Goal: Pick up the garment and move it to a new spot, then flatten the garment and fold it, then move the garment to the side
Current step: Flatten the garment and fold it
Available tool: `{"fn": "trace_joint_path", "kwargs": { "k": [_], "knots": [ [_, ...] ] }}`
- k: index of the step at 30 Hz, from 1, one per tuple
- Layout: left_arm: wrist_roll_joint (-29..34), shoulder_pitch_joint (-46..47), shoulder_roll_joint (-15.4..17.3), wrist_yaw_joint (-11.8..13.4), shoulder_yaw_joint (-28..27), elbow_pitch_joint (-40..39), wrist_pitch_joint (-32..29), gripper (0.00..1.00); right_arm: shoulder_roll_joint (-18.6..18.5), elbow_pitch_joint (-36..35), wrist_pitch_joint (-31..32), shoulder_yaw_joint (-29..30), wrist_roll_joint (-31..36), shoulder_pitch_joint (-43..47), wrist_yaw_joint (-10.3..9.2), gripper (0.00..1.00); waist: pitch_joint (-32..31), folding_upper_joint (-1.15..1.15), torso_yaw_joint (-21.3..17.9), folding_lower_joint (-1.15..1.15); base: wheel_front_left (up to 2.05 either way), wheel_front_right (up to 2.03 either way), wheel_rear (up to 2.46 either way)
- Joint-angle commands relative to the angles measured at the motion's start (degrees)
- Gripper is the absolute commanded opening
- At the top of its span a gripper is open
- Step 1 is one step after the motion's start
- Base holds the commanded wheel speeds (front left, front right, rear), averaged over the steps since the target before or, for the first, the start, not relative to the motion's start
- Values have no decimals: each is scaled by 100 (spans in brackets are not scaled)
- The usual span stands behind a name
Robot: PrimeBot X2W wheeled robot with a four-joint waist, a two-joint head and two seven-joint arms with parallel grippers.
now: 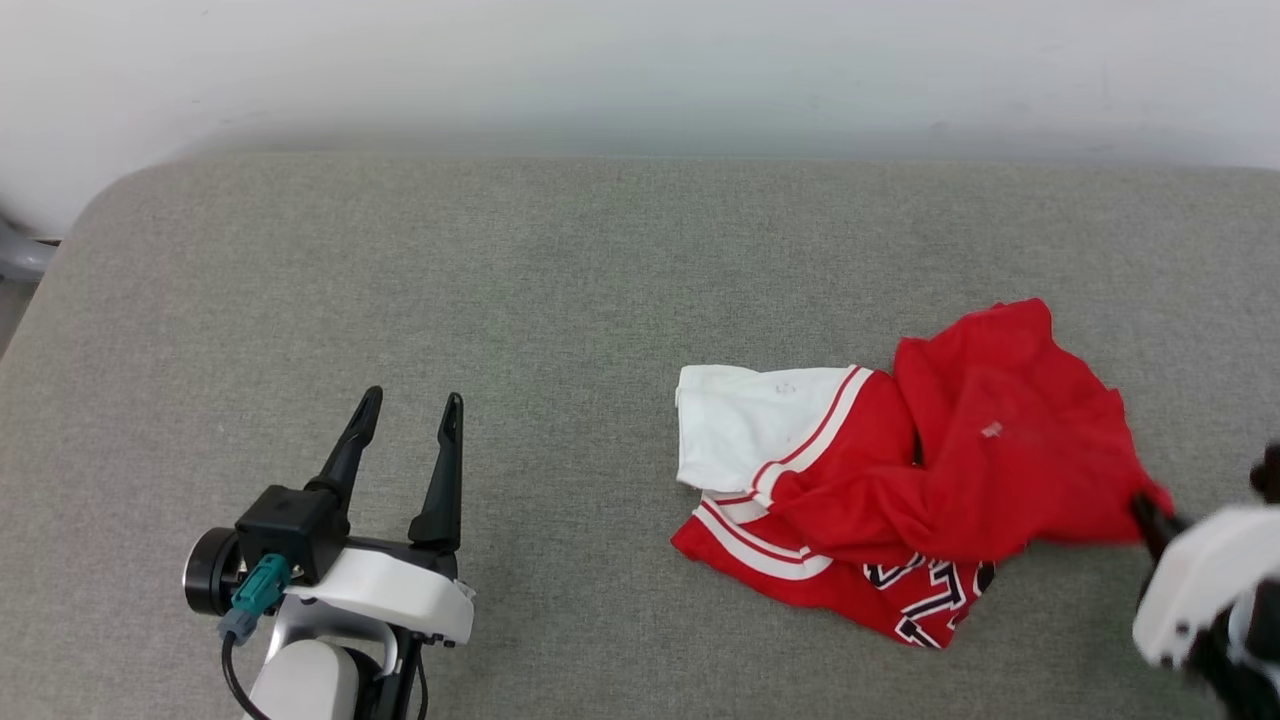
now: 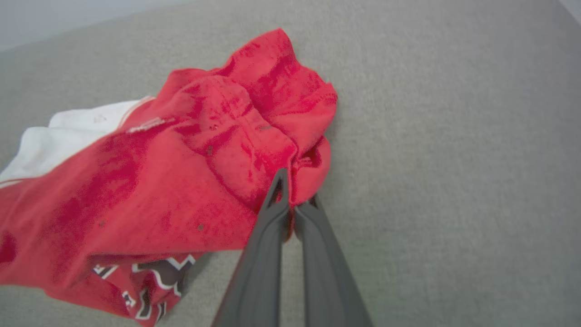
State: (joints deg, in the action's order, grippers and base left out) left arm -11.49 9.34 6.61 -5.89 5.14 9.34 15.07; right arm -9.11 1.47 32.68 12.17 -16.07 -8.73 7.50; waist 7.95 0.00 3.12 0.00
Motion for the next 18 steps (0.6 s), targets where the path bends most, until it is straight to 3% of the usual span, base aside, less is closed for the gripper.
{"fn": "trace_joint_path", "kwargs": {
  "k": [1, 8, 9, 12, 18],
  "knots": [
    [18, -61, -21, -13, -24, 34, 14, 100, 178, 183, -119, 270, 63, 403, -2, 0, -24, 0, -14, 0, 0, 0, 0],
    [14, -105, -46, -33, -2, 136, 14, 100, 498, 690, -367, 498, -30, 1055, -2, 0, -118, 0, -7, 0, 0, 0, 0],
    [19, -144, -49, -35, -5, 176, 14, 100, 545, 764, -600, 471, -113, 1108, -2, 100, -163, 0, -10, 0, 0, 0, 0],
    [23, -183, -54, -33, -7, 212, 14, 100, 575, 771, -986, 452, -68, 1112, -2, 100, -230, 0, -12, 0, 0, 0, 0],
    [18, -341, -65, -6, -14, 288, 14, 100, 617, 654, -2464, 355, -7, 990, -2, 100, -428, 0, -26, 0, 0, 0, 0]
  ]
}}
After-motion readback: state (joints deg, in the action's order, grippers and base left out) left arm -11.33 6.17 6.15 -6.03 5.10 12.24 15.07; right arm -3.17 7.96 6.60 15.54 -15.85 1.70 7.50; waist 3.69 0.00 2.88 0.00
